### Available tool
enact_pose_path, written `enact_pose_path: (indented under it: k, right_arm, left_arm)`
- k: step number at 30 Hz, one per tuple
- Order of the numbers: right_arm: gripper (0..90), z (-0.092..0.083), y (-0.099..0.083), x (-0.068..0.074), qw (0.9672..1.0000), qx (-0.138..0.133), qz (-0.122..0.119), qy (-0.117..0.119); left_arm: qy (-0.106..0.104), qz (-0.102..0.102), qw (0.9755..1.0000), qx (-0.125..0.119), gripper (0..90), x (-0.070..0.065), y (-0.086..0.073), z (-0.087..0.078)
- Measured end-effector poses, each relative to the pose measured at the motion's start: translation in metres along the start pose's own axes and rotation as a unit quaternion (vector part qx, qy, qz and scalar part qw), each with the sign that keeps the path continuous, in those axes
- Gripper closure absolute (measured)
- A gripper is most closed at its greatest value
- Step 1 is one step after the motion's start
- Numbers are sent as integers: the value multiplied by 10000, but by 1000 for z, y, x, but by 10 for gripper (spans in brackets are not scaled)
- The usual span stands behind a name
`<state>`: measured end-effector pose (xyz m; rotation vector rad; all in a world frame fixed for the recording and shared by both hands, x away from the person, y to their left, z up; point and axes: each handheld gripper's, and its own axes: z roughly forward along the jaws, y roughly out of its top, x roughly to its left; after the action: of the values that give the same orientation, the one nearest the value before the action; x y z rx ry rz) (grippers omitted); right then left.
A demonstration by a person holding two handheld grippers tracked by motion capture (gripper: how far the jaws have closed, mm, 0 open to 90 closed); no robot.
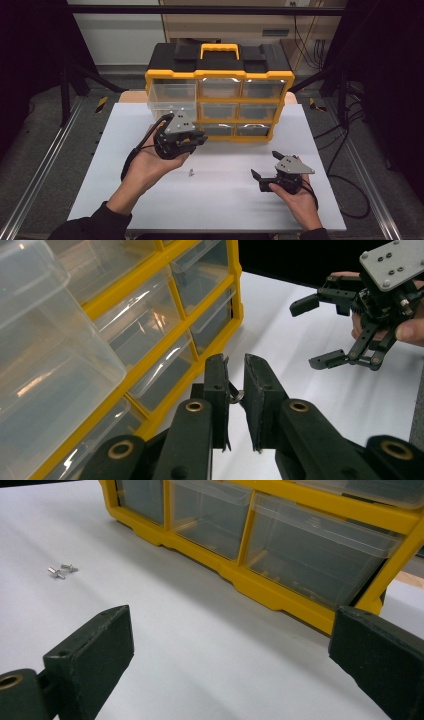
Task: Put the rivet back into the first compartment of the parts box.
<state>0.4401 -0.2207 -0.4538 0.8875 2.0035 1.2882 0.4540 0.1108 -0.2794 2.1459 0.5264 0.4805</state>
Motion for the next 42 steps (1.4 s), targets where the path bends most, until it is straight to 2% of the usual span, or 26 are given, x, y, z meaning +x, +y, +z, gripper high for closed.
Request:
enact_pose_path:
  k: [20,33,42]
  right_arm:
    - [44,0,0,0,10000,7,-4,-1]
    - [44,1,0,0,10000,28,15,8]
    - [44,1,0,0,10000,30,25,12]
  left_arm:
    - [-63,-21,9998,-211,802,1,15,-10]
    - [-68,-78,9993,-373,802,7,26,-19]
    - [-61,-200,9985,-507,802,14,31,-25]
